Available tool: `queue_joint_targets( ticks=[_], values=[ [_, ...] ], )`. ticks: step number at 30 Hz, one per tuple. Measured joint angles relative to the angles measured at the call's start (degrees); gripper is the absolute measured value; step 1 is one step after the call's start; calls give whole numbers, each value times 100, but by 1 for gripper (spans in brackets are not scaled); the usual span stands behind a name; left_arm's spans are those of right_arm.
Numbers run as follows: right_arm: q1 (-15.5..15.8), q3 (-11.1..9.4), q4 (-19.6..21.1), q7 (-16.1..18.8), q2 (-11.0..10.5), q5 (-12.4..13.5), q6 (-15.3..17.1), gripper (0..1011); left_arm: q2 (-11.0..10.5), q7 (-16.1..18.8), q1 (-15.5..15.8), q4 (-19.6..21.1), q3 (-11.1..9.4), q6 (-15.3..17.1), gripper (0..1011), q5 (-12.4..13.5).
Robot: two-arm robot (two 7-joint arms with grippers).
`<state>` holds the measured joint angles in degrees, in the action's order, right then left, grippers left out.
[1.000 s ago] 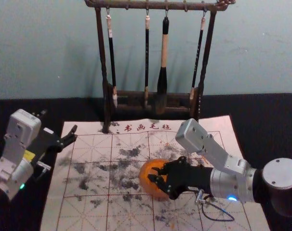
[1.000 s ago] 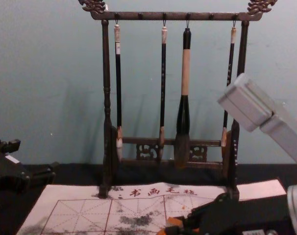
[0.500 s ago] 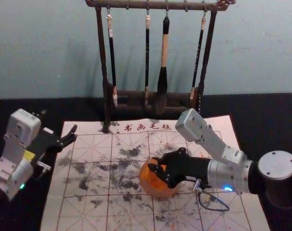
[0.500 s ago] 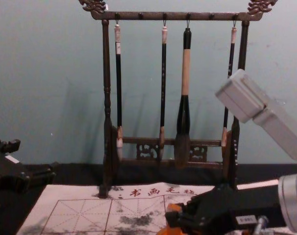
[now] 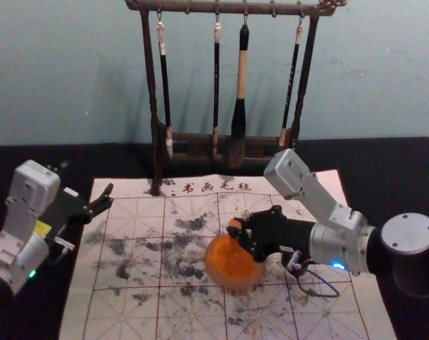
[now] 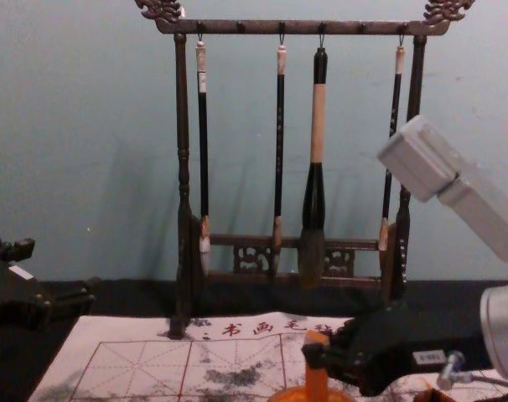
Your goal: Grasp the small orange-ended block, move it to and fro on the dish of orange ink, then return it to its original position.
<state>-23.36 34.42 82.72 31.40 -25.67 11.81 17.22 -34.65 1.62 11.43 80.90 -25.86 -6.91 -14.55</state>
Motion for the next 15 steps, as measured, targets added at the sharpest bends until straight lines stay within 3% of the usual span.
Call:
queue_joint_targets(
  ticks=[15],
  values=[
    [178,-163,242,30,-230,47,103,86,0,0,1,0,0,0,1001,0]
  ],
)
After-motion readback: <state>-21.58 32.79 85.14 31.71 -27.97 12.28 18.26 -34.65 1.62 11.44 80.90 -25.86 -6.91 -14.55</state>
